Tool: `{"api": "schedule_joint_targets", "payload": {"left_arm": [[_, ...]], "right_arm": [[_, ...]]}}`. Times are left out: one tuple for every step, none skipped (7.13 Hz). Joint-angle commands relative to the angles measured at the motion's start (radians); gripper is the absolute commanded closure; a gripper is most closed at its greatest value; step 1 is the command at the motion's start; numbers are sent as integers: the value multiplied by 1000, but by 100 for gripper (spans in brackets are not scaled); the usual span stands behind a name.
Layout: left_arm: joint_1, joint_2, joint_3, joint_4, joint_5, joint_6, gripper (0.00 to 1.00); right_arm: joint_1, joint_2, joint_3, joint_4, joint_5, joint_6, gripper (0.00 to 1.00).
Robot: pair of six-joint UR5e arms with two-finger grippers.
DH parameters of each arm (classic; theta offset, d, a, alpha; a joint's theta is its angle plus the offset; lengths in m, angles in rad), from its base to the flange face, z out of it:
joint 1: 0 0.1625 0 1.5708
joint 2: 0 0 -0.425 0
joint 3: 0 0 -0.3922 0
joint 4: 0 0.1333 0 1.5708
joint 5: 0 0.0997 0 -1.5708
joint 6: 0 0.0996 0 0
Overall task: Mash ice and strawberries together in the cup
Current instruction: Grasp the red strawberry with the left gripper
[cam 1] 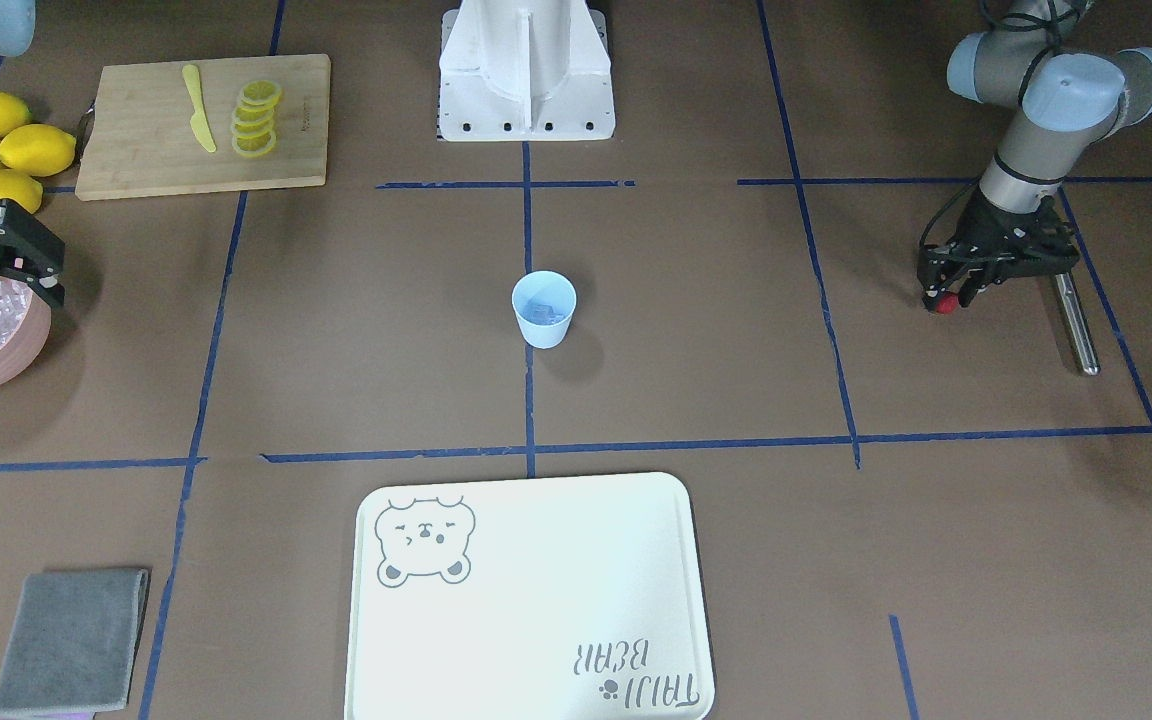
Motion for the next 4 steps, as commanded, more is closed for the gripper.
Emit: {"api": "schedule_joint_targets", "payload": {"left_arm": [[-3, 2, -1, 1, -2, 2, 92], [-7, 4, -18, 2, -9, 4, 100], [-14, 4, -41, 8, -50, 4, 100], [-42, 1, -110, 116, -104, 4, 100]], "right_arm": [[0, -2, 8, 0, 0, 1, 1], [0, -2, 10, -2, 0, 3, 1], [0, -9, 20, -5, 0, 1, 1], [3, -40, 49, -5, 6, 1, 1]]}}
